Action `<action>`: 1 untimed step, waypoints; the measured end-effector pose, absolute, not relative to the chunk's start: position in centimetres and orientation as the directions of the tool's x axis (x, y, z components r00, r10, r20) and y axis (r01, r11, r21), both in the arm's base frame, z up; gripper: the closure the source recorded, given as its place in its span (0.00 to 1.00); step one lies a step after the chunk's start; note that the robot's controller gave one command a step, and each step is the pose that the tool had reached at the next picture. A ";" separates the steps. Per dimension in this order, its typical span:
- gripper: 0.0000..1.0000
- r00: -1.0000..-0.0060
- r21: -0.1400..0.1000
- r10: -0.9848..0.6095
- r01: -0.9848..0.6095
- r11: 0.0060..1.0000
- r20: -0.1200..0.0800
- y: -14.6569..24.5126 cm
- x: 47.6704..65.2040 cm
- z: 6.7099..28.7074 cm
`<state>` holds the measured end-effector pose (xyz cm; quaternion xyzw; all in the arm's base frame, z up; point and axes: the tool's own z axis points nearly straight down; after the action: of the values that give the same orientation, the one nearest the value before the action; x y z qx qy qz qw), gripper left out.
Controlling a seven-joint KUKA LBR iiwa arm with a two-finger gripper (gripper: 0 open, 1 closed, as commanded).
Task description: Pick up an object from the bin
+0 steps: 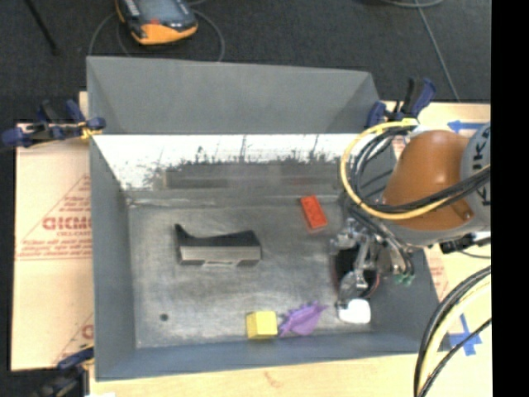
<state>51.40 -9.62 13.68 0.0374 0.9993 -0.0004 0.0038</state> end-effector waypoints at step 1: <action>0.00 -1.000 -0.001 -0.019 -0.019 1.000 -0.003 -3.1 49.9 10.8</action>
Offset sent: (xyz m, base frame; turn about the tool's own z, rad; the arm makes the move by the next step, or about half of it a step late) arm 0.0309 -0.0586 -0.0668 0.2264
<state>49.87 -3.12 10.75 -0.0094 1.0000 -0.0006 0.0013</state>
